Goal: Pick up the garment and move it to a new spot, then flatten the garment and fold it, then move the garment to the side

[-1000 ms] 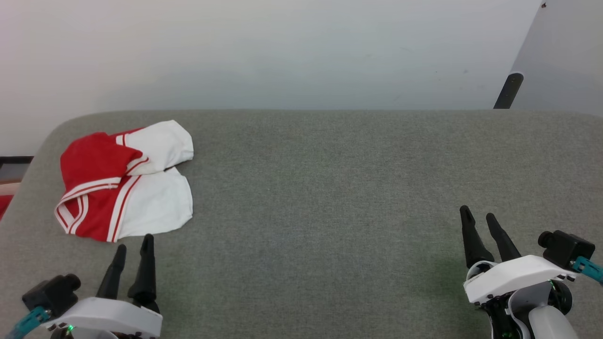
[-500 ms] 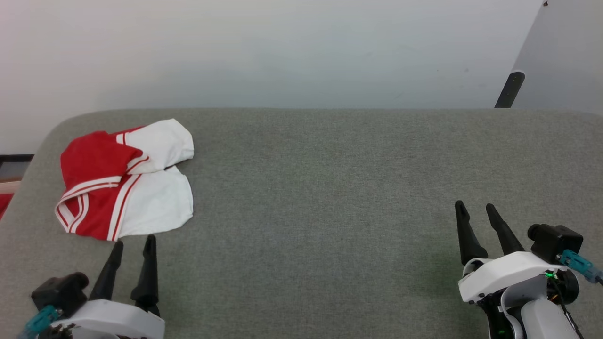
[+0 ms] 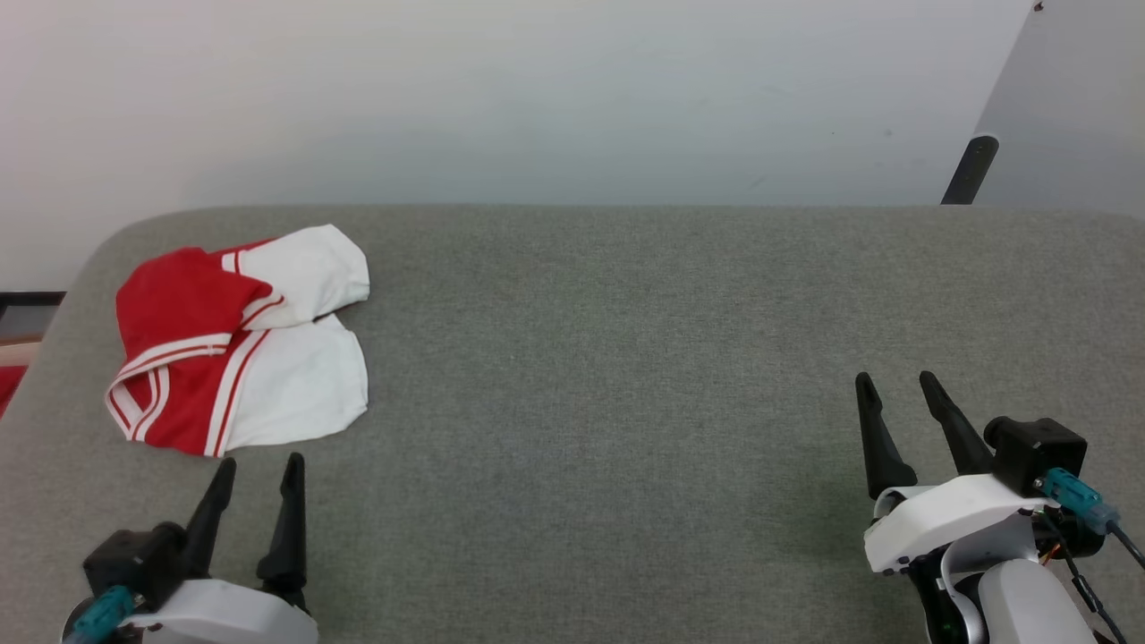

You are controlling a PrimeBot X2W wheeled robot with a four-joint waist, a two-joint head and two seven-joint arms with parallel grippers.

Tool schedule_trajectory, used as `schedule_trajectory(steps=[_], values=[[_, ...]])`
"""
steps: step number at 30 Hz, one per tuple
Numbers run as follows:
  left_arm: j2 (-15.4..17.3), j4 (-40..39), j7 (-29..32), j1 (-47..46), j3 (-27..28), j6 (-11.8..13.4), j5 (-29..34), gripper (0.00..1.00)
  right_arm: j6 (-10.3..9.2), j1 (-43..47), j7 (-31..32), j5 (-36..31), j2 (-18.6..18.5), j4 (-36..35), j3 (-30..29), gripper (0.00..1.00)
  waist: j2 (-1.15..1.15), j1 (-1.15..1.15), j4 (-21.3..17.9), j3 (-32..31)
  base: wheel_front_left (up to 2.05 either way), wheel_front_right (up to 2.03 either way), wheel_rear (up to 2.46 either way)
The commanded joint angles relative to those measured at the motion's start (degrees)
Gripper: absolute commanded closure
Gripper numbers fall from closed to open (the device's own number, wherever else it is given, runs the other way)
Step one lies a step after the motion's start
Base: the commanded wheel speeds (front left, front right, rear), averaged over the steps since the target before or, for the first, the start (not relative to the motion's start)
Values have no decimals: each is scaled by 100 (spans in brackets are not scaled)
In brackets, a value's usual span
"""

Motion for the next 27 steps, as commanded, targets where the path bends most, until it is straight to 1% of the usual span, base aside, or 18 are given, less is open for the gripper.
schedule_trajectory(steps=[1, 7, 13, 27], values=[[49, -48, -49, 9, -5, -20, 166, 0, 3, -47, -52, -172, 1, -42, -1, 0, 0, 0, 3, 4, 0, 0, 0], [61, -19, -124, 25, -30, -23, 428, 0, 3, 21, -128, -479, -1, -50, -75, 0, 0, 0, 13, 6, 0, 0, 0], [19, 76, -193, 3, -17, -25, 506, 0, 3, 119, -202, -696, -1, -12, -231, 0, 0, 0, 32, 9, 0, 0, 0], [177, 132, -353, -30, -82, -22, 819, 0, 4, 233, -358, -1271, -2, -5, -328, 0, 0, 0, 6, 78, 0, 0, 0]])
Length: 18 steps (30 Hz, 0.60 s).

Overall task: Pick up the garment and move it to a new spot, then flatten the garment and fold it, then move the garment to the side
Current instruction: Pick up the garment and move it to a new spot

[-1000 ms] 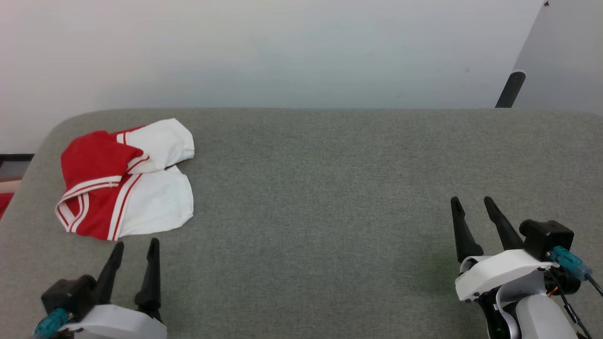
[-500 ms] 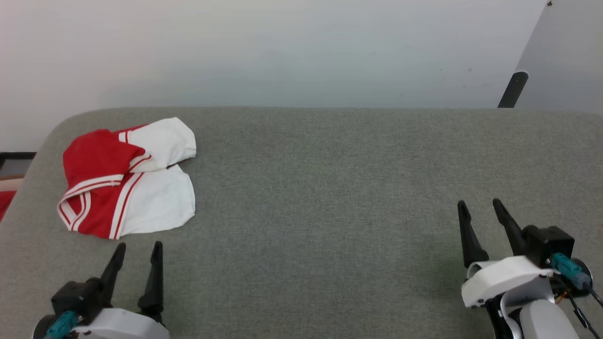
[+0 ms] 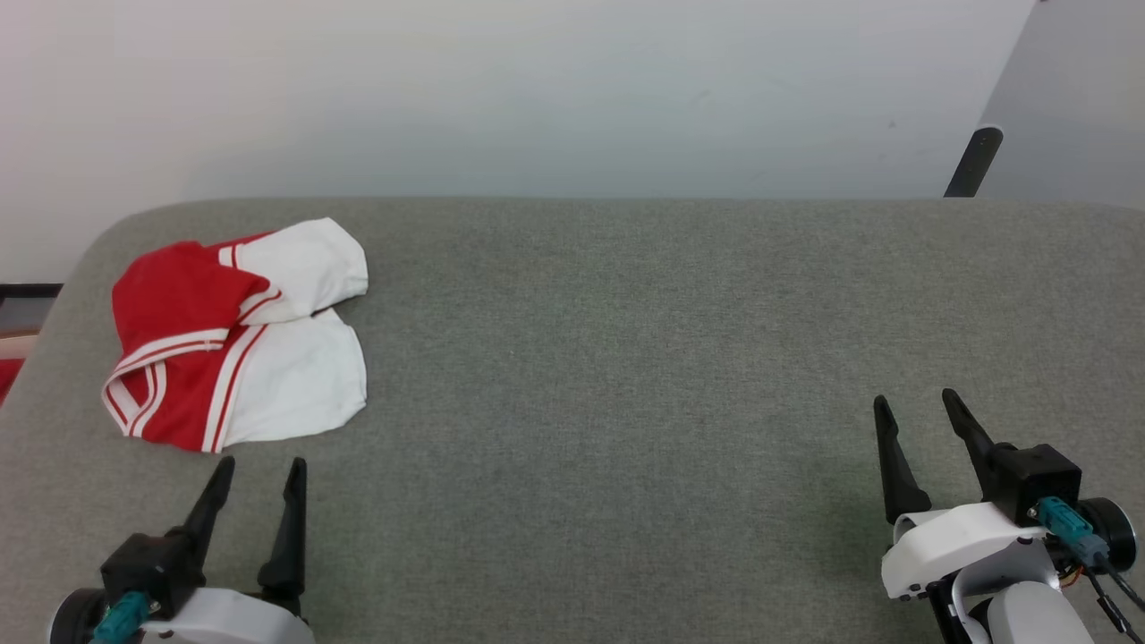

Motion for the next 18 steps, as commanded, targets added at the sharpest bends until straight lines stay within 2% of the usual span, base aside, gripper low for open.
schedule_trajectory(steps=[1, 9, 18], values=[[48, 7, -60, -30, -14, -12, 145, 0, 4, 1, -55, -126, 0, -26, 2, 0, 0, 0, -4, 5, 0, 0, 0], [108, 124, -135, -62, -49, -6, 264, 0, 4, -35, -136, -347, 3, -44, 45, 0, 0, 0, 167, 4, 0, 0, 0], [49, 261, -147, -48, 135, -6, 262, 0, 4, -93, -159, -240, 3, 43, 404, 0, 0, 0, 912, 21, 0, 0, 0]])
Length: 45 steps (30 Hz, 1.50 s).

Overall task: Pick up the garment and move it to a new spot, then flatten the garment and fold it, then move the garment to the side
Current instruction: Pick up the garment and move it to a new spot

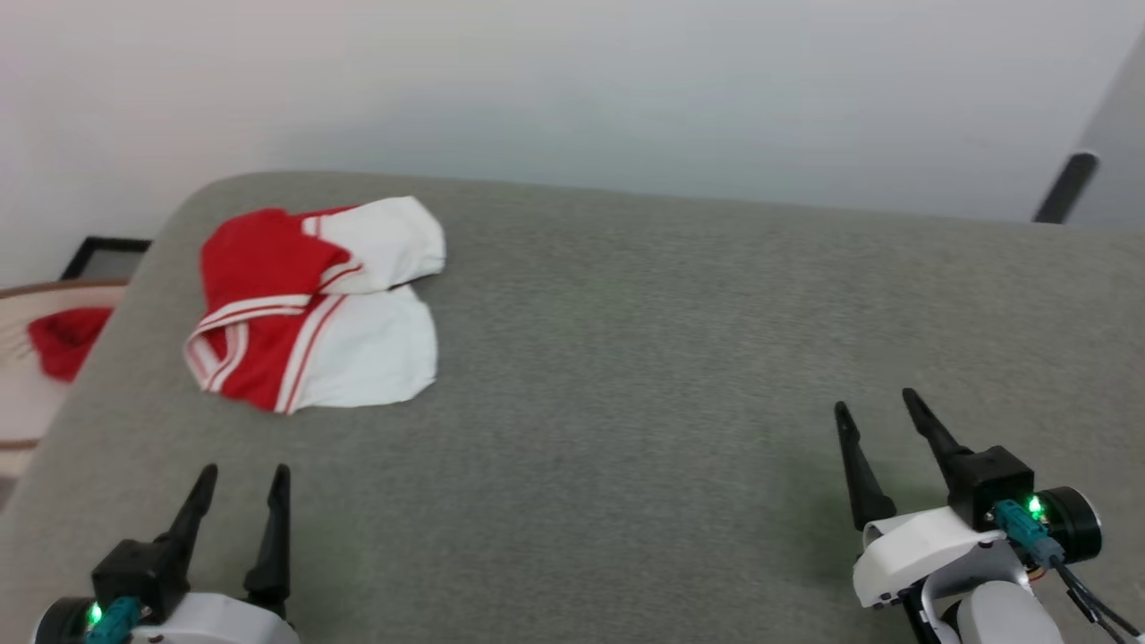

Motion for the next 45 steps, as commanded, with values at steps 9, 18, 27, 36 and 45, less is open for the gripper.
schedule_trajectory(steps=[9, 18, 27, 36, 45], values=[[-291, 150, -4, 166, 338, 19, 36, 0, 3, -189, -30, 236, 10, 239, 400, 0, 0, 0, 1433, -87, 0, 0, 0], [-502, 4, -4, 347, 707, 41, 29, 0, 3, -499, -31, 462, 14, 490, 962, 0, 0, 0, 2315, -10, 0, 0, 0], [-835, -409, -3, 701, 1466, 42, -77, 0, 3, -1398, -19, 901, 1, 1103, 2069, 0, 0, 0, 2494, 256, 0, 0, 0], [-1043, -535, -4, 847, 1655, 11, -21, 0, 3, -1696, -20, 1186, 4, 1322, 2356, 0, 0, 0, 2488, 247, -8, -8, -8], [-709, -372, -4, 545, 1109, -6, -12, 0, 3, -1240, -20, 962, 2, 1167, 1838, 0, 0, 0, 2375, 210, 0, 0, 0]])
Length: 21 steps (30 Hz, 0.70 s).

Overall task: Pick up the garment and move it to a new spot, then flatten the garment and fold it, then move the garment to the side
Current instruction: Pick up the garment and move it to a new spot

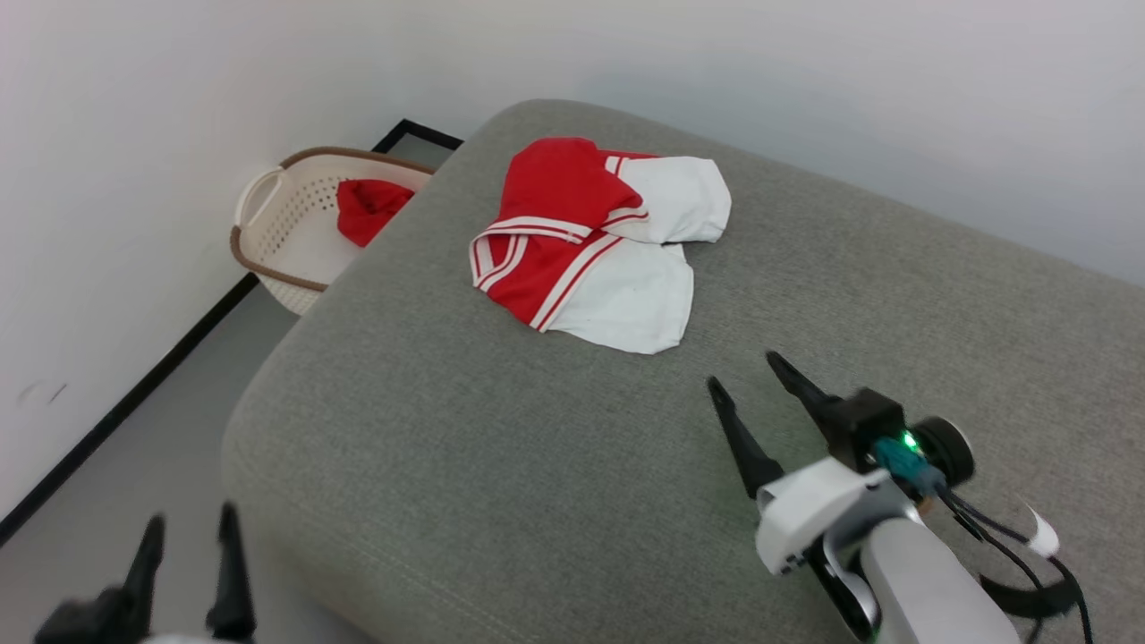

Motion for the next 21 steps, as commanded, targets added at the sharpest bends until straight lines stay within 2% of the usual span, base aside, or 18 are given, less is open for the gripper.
schedule_trajectory(steps=[1, 4, 14, 18, 21], values=[[39, 0, -2, -109, -35, -23, -47, 0, 0, 73, -5, -57, -6, -23, -45, 0, 0, 0, -32, -2, 0, 0, 0], [467, 165, -2, -491, -644, -23, -344, 0, 0, 319, -5, -270, -7, -273, -344, 0, 0, 0, -174, 49, 0, 0, 0], [2433, 262, -1, -2521, -1513, -9, -1610, 0, 0, -30, -5, -715, -6, -1026, -184, 0, 0, 0, -1829, 1466, 0, 0, 0], [3195, 553, -1, -3332, -2112, -9, -2049, 0, -1, -24, -5, -783, -5, -1269, -194, 0, 0, 0, -2276, 1788, 0, 0, 0], [3646, 893, -1, -3876, -2634, -10, -2432, 0, -1, 58, -5, -782, -5, -1474, -190, 0, 0, 0, -2532, 1907, 0, 0, 0]])
